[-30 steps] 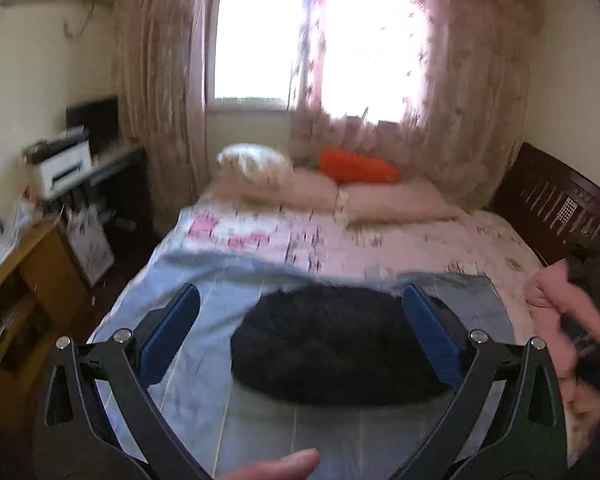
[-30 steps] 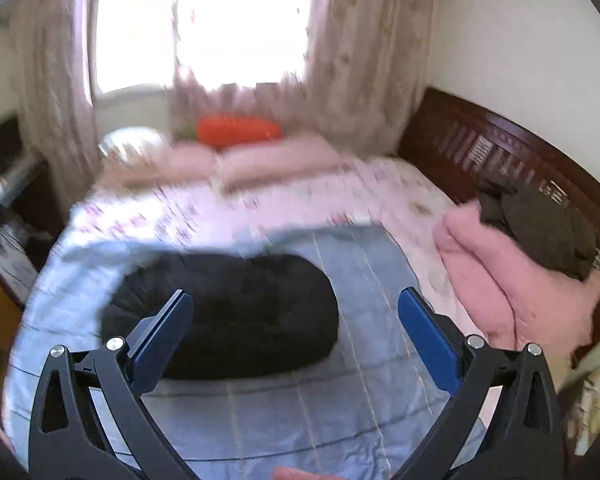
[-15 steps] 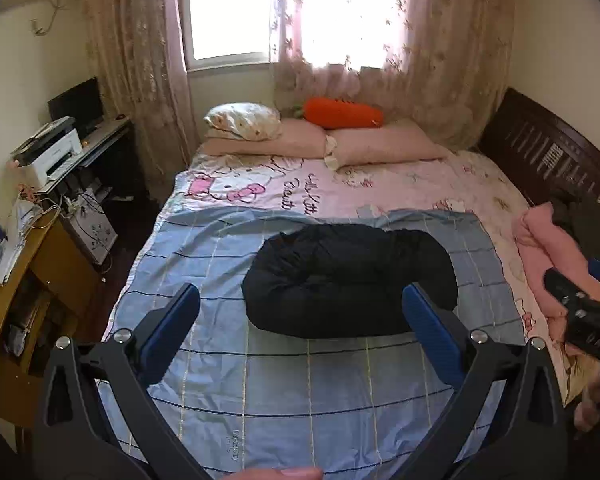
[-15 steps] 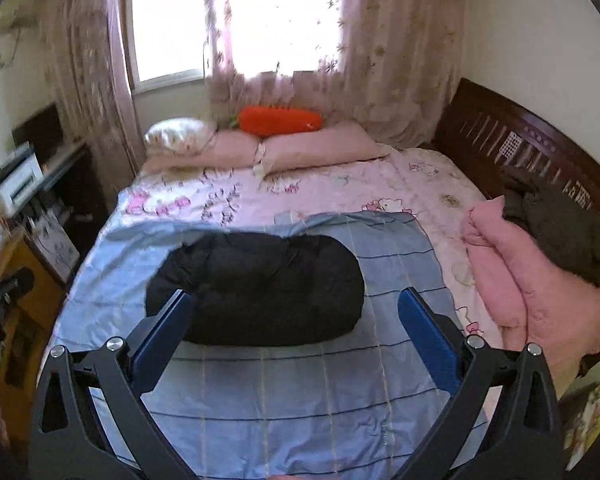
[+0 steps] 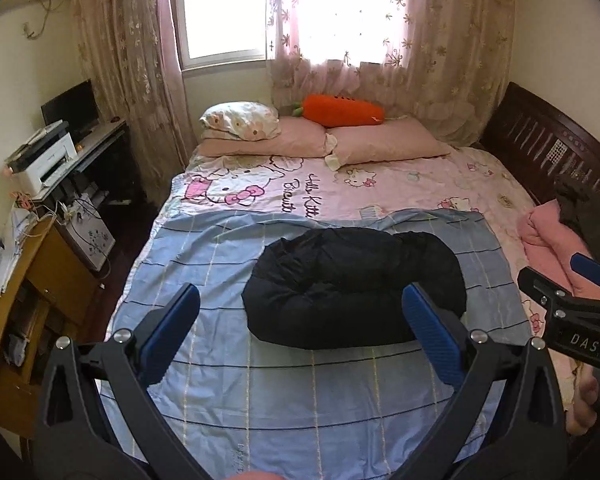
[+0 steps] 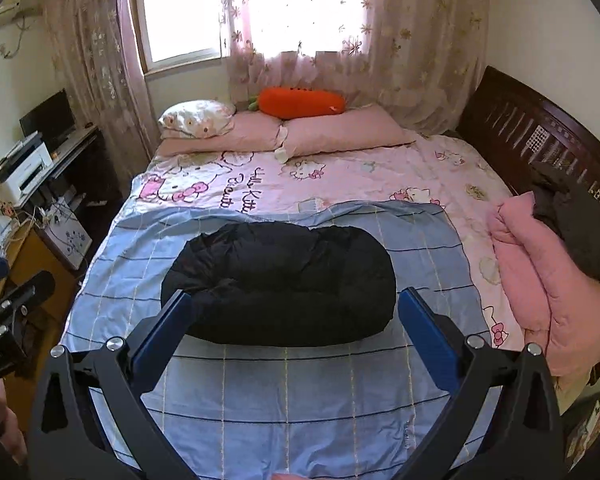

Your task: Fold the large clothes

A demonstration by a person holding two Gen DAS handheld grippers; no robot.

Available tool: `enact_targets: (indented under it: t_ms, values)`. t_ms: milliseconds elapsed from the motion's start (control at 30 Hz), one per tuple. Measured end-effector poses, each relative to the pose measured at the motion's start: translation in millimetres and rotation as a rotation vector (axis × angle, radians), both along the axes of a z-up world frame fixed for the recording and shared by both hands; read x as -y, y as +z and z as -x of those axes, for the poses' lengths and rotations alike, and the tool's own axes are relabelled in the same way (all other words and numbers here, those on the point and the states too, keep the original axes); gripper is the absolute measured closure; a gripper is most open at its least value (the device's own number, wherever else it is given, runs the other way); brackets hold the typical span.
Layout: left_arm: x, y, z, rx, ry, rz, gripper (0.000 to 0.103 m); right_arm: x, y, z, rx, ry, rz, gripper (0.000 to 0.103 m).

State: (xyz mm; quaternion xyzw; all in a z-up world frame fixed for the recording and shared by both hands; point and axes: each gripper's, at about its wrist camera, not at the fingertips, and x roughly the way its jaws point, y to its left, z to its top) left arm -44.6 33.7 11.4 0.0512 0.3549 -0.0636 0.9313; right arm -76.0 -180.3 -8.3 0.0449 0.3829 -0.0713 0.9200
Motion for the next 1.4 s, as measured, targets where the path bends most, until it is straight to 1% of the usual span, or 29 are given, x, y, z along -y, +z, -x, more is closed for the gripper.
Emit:
enact_targets:
  t_ms: [100,233,500,733,933,1067,1267,1400]
  values:
    - [0.6,-1.5,-2.8,-0.002,0.002,0.009,0.002,-1.0,-2.9,-4.0,-0.013,0.011,0.007,0.001]
    - [5.5,-4.0,-4.1,0.015,0.004,-0.013,0.002,1.3,-4.8,-5.2,-0.016,0.007,0.004,0.001]
    - [5.3,-5.6,-10.5,0.006,0.020,0.022,0.002,9.0,-6.4,-6.4,-0.005,-0.007,0.003,0.001]
    - [5.4,-5.0,-11.2,0.005,0.014,0.025,0.002,14.3,-5.4,-6.6,0.000,-0.020,-0.006,0.001]
    - [5.1,-5.1,-13.2,0.008,0.012,0.016,0.002,16.8,-5.8,-7.5,-0.004,-0.029,-0.015,0.001]
    - [8.1,-6.1,-13.3,0.012,0.011,-0.003,0.002,18.9,-6.3,-7.9,-0.007,-0.026,-0.016,0.001]
    - [10.1,-9.1,-13.5,0.006,0.006,-0.002,0.002,18.8,-7.5,-7.0,-0.004,-0.025,-0.020,0.001]
    - [10.4,-11.6,-13.8,0.003,0.013,0.000,0.002,18.7,-8.9,-6.9,-0.005,-0.023,0.000,0.001]
